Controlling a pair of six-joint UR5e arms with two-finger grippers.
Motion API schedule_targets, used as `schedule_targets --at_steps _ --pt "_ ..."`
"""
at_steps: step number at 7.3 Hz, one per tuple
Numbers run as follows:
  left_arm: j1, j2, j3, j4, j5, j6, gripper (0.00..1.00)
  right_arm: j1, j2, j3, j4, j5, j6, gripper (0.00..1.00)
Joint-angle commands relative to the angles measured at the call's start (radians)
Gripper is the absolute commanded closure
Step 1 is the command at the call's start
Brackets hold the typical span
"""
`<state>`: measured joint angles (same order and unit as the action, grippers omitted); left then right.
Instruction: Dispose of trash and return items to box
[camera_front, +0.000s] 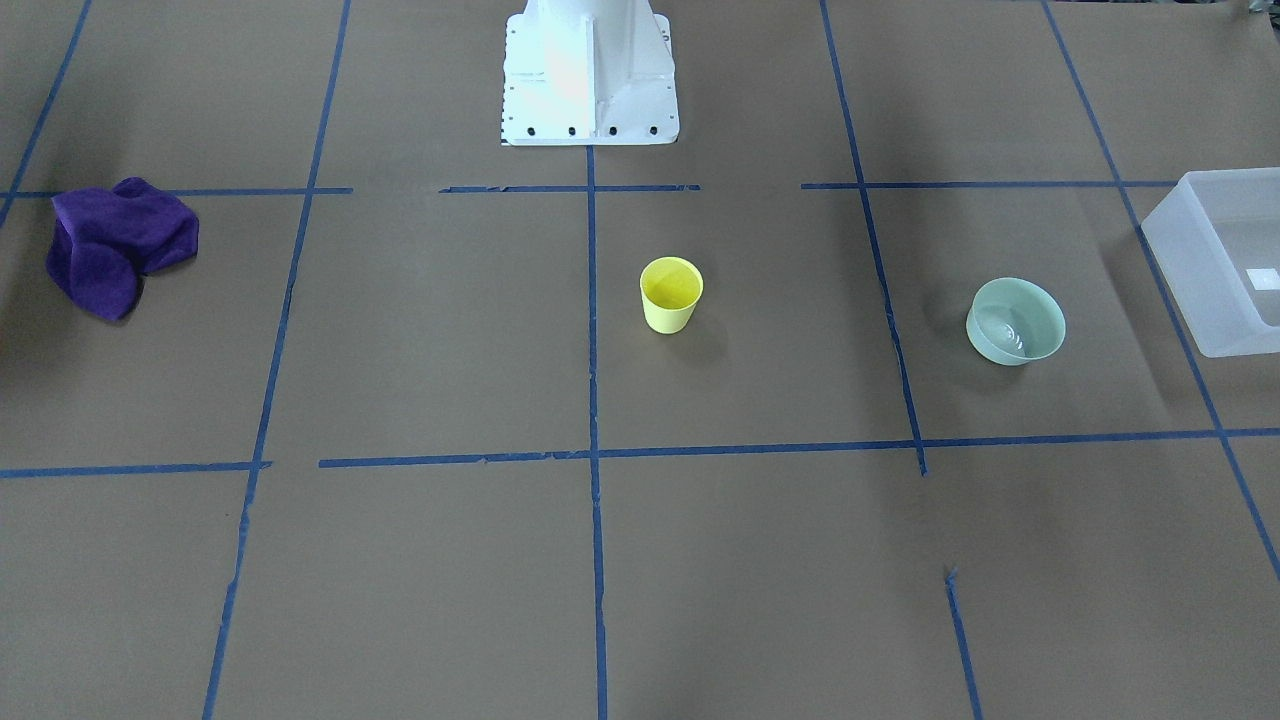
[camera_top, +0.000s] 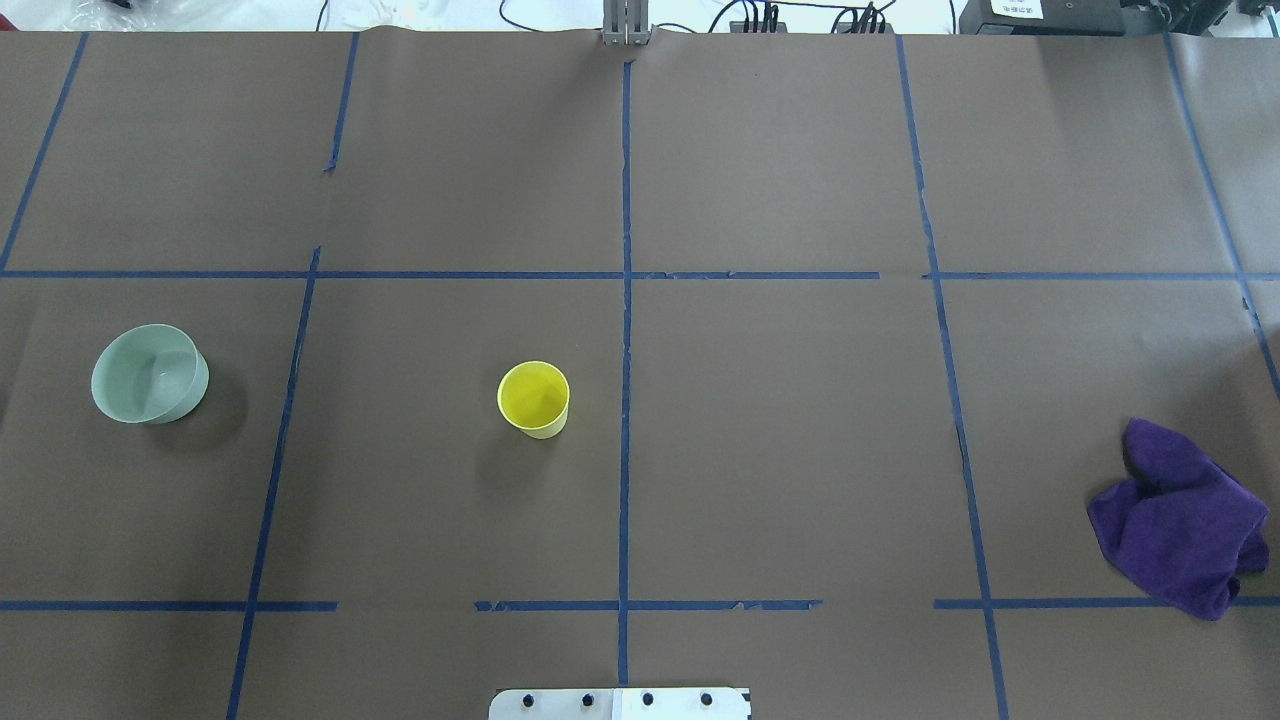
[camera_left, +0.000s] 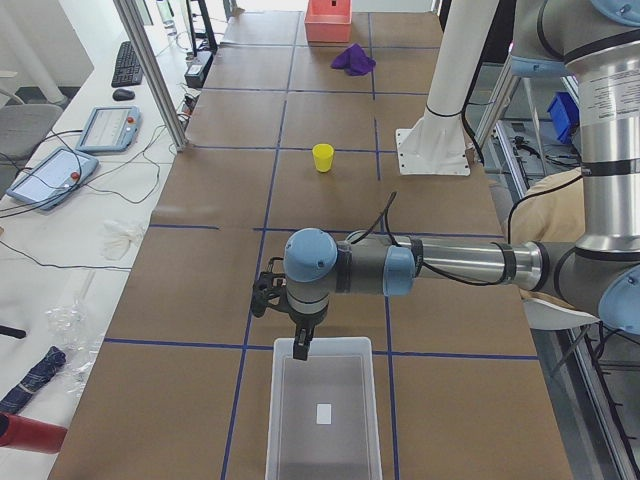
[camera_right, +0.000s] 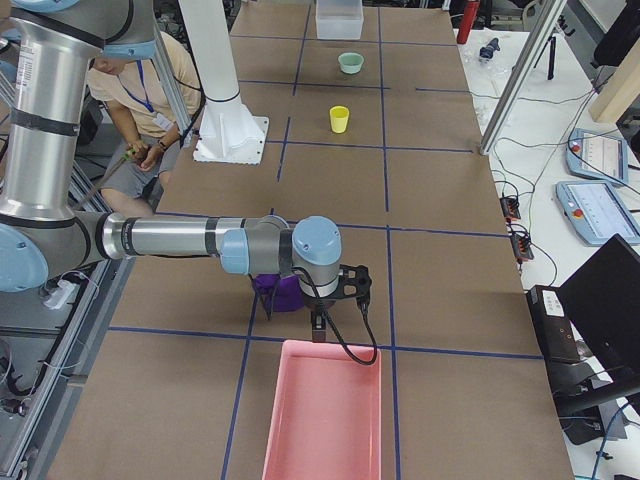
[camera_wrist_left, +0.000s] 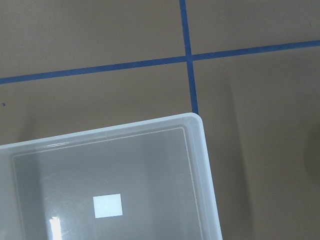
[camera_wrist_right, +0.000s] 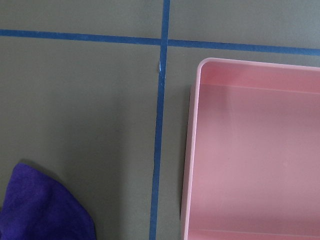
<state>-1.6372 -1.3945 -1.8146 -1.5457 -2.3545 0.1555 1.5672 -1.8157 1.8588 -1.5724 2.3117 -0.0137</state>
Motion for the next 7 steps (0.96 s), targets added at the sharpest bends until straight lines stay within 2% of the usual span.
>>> schedule_targets --at_steps 1,3,5,6,7 --pt "0.0 -0.003 -0.009 -0.005 0.0 0.007 0.0 0.0 -0.001 0.0 0.002 0.002 0.001 0.0" --pt "0.0 -0.005 -0.022 -0.01 -0.002 0.007 0.0 0.0 0.002 0.01 0.003 -0.002 0.0 0.0" --pt "0.007 -0.008 -0.016 -0.177 0.001 0.003 0.0 -0.001 0.006 0.016 0.003 -0.002 0.004 0.0" --pt "0.057 -0.008 -0.012 -0.277 0.003 0.004 0.0 -0.004 0.041 0.016 0.038 -0.002 0.012 0.0" --pt "0.123 -0.036 -0.005 -0.351 0.01 -0.004 0.0 -0.004 0.045 0.016 0.137 -0.003 0.015 0.0"
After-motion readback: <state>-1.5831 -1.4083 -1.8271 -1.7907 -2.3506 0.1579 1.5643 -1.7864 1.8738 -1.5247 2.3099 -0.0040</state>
